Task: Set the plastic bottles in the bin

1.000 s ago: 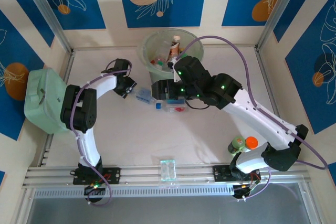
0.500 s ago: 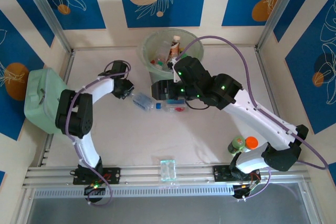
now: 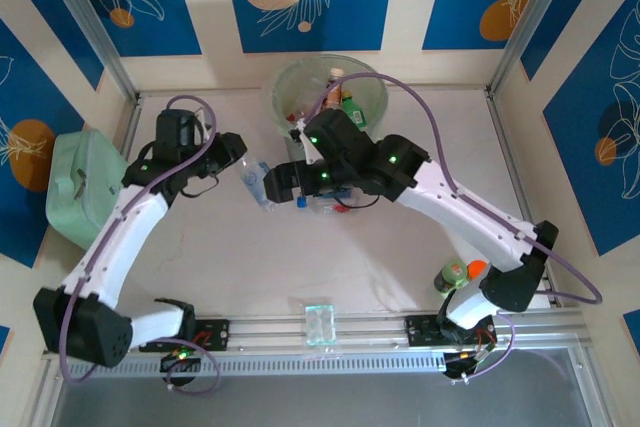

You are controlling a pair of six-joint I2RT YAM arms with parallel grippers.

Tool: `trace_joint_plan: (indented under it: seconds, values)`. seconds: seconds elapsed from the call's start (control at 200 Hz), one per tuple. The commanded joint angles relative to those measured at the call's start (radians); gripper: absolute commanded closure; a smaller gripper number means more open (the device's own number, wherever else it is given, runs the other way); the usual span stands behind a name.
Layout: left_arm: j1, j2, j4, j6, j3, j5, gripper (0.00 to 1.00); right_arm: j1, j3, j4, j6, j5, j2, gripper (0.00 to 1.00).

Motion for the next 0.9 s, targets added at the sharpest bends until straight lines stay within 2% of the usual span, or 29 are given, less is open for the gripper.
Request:
trace_joint_plan:
  seconds: [0.0, 0.15, 0.33, 0.52, 0.675, 0.81, 0.855, 0.895]
  values:
    - [0.005, -0.043, 0.001, 0.078, -0.001, 0.204, 0.71, 0.007, 0.067, -0.048, -0.034, 0.016, 0.026, 0.00]
    - [0.005, -0.100, 0.059, 0.075, -0.012, 0.334, 0.68, 0.002, 0.121, -0.080, -0.043, 0.013, 0.078, 0.01]
    - [0.005, -0.132, 0.255, -0.049, -0.064, 0.434, 0.67, 0.002, 0.129, -0.043, -0.027, -0.038, 0.097, 0.02]
    - [0.004, -0.124, 0.370, -0.118, -0.090, 0.476, 0.67, 0.001, 0.107, 0.009, 0.000, -0.101, 0.097, 0.15]
    - [0.005, -0.125, 0.396, -0.132, -0.098, 0.481, 0.67, -0.001, 0.095, 0.015, 0.012, -0.096, 0.092, 0.29]
    - [0.005, -0.128, 0.419, -0.151, -0.112, 0.480, 0.67, 0.000, 0.076, 0.035, 0.018, -0.093, 0.071, 0.36]
    - [0.004, -0.128, 0.420, -0.157, -0.114, 0.476, 0.61, 0.000, 0.072, 0.038, 0.020, -0.088, 0.065, 0.38]
    - [0.004, -0.131, 0.419, -0.160, -0.117, 0.467, 0.48, 0.000, 0.074, 0.040, 0.020, -0.082, 0.061, 0.39]
